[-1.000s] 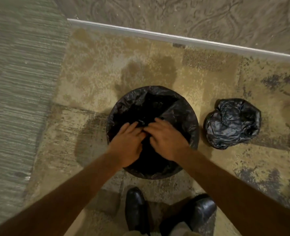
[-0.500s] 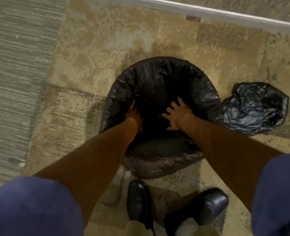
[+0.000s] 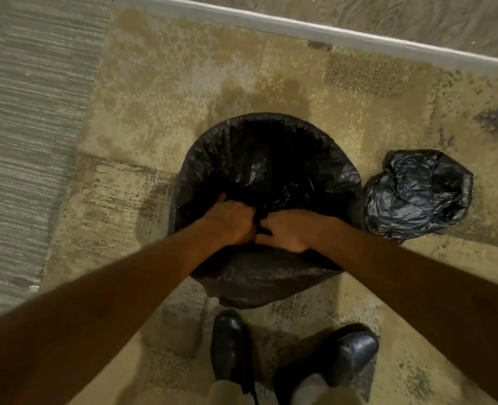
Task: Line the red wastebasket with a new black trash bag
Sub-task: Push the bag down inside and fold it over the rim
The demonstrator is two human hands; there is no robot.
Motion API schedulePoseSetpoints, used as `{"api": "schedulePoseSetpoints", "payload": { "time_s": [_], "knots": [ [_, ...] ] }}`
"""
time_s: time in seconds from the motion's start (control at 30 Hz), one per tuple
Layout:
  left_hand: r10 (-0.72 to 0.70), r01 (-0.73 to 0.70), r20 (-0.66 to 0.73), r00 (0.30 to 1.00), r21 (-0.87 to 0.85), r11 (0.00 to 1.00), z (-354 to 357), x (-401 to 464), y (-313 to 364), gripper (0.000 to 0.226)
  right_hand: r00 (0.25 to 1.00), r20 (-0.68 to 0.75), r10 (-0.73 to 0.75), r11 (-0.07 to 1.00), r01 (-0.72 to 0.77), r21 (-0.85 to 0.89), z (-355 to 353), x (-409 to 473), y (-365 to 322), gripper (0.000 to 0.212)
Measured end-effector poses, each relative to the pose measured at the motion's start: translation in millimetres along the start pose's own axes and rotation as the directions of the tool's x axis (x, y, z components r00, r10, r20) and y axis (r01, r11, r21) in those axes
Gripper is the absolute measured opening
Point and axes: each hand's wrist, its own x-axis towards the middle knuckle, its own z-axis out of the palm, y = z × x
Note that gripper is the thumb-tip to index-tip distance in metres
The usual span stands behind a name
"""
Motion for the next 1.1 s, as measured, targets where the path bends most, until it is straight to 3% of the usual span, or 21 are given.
{"api": "schedulePoseSetpoints", "payload": {
  "time_s": [0.07, 0.13, 0.23, 0.3, 0.37, 0.47, 0.5, 0.57, 0.63, 0.7, 0.73, 0.8, 0.83, 0.9, 0.97, 1.1],
  "knots": [
    [0.117, -0.134, -0.096, 0.988, -0.204, 0.97, 1.4, -39.9, -0.8, 0.042, 1.0, -0.017, -0.024, 0.984, 0.026, 0.175, 5.2, -35.8, -3.3, 0.087],
    [0.229, -0.256, -0.125, 0.965, -0.282, 0.925, 5.6, -82.9, -1.4, 0.049, 0.999, -0.01, -0.054, 0.978, 0.055, 0.202, 16.2, -67.7, 2.0, 0.1],
    [0.374, -0.384, -0.236, 0.897, 0.002, 0.923, 29.4, -116.2, -9.1, 0.064, 0.991, -0.083, -0.105, 0.982, 0.091, -0.164, 41.1, -94.5, 17.2, 0.103],
    [0.437, -0.392, -0.248, 0.865, 0.209, 0.896, 49.8, -117.5, -13.6, 0.057, 0.95, -0.229, -0.21, 0.907, 0.102, -0.408, 60.1, -99.0, 26.2, 0.076],
    [0.493, -0.397, -0.26, 0.83, 0.346, 0.85, 61.8, -112.1, -17.7, 0.053, 0.846, -0.406, -0.346, 0.839, 0.085, -0.538, 78.3, -94.0, 34.2, 0.047],
    [0.589, -0.445, -0.337, 0.735, 0.416, 0.793, 69.2, -102.6, -29.0, 0.05, 0.663, -0.593, -0.457, 0.831, 0.081, -0.55, 87.9, -84.0, 47.7, 0.022],
    [0.612, -0.456, -0.359, 0.705, 0.431, 0.778, 70.2, -101.5, -31.4, 0.047, 0.624, -0.625, -0.469, 0.832, 0.074, -0.55, 89.2, -81.8, 52.0, 0.02],
    [0.623, -0.458, -0.369, 0.69, 0.445, 0.77, 69.2, -101.1, -32.4, 0.041, 0.622, -0.63, -0.465, 0.838, 0.08, -0.54, 88.3, -83.4, 57.5, 0.026],
    [0.613, -0.459, -0.375, 0.695, 0.425, 0.78, 67.2, -106.9, -32.2, 0.039, 0.667, -0.6, -0.441, 0.867, 0.141, -0.479, 87.7, -91.3, 59.3, 0.062],
    [0.525, -0.465, -0.471, 0.709, 0.249, 0.85, 62.1, -115.7, -33.7, 0.063, 0.654, -0.67, -0.352, 0.933, 0.184, -0.31, 81.1, -102.7, 60.3, 0.091],
    [0.422, -0.443, -0.569, 0.706, 0.111, 0.89, 54.4, -118.5, -36.3, 0.07, 0.616, -0.739, -0.271, 0.962, 0.189, -0.196, 72.0, -107.9, 60.0, 0.094],
    [0.111, -0.348, -0.732, 0.672, -0.181, 0.92, 31.1, -114.6, -42.3, 0.067, 0.539, -0.842, -0.024, 0.976, 0.194, 0.097, 50.3, -112.6, 60.9, 0.086],
    [-0.074, -0.289, -0.75, 0.657, -0.342, 0.894, 18.4, -108.1, -44.9, 0.067, 0.538, -0.836, 0.11, 0.95, 0.189, 0.247, 38.9, -112.8, 61.2, 0.082],
    [-0.343, -0.24, -0.681, 0.647, -0.609, 0.756, -6.1, -88.1, -48.5, 0.07, 0.611, -0.74, 0.282, 0.862, 0.177, 0.475, 19.3, -105.6, 60.7, 0.08],
    [-0.474, -0.22, -0.599, 0.646, -0.74, 0.635, -21.4, -66.8, -50.4, 0.069, 0.676, -0.631, 0.381, 0.776, 0.138, 0.616, 8.2, -92.9, 56.4, 0.08],
    [-0.634, -0.121, -0.461, 0.621, -0.856, 0.503, -27.2, -43.0, -59.0, 0.046, 0.6, -0.509, 0.618, 0.552, 0.13, 0.824, 8.0, -78.0, 46.2, 0.057]
  ]
}}
